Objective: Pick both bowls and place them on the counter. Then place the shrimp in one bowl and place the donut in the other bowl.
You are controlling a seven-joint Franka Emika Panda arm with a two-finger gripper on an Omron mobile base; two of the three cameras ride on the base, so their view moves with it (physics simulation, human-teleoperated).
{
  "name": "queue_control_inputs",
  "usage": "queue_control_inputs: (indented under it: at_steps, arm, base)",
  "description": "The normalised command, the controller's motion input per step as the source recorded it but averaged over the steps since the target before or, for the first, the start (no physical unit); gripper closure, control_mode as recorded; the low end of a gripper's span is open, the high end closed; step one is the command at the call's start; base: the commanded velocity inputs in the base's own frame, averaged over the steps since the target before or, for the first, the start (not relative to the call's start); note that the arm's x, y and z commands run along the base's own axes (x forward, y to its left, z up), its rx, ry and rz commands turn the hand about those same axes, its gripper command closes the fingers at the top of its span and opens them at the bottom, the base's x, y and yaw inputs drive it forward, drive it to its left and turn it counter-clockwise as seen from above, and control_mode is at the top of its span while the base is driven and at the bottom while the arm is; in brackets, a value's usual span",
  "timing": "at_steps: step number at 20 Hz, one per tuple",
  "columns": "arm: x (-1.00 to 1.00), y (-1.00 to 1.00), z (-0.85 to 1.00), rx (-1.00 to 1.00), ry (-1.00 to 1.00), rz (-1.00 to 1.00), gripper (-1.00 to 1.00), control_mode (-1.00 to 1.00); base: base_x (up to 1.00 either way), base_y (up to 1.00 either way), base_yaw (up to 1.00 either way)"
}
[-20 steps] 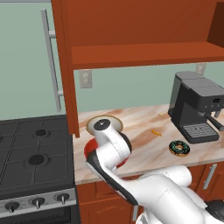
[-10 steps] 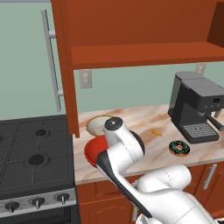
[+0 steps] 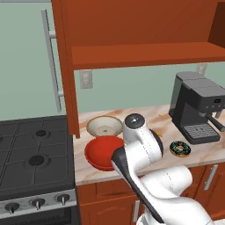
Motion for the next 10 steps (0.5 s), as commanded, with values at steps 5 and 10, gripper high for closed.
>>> queue_control_inputs:
  at_steps: [5,10]
  arm:
    - [0.12,-0.32,0.28,0.08,-0.11,0.00,-1.00,-1.00]
    - [0.20,-0.34,0.21,0.05,-0.10,-0.03,-1.00,-1.00]
  base:
    - [0.00,0.00,0.00]
    - [0.00,0.00,0.00]
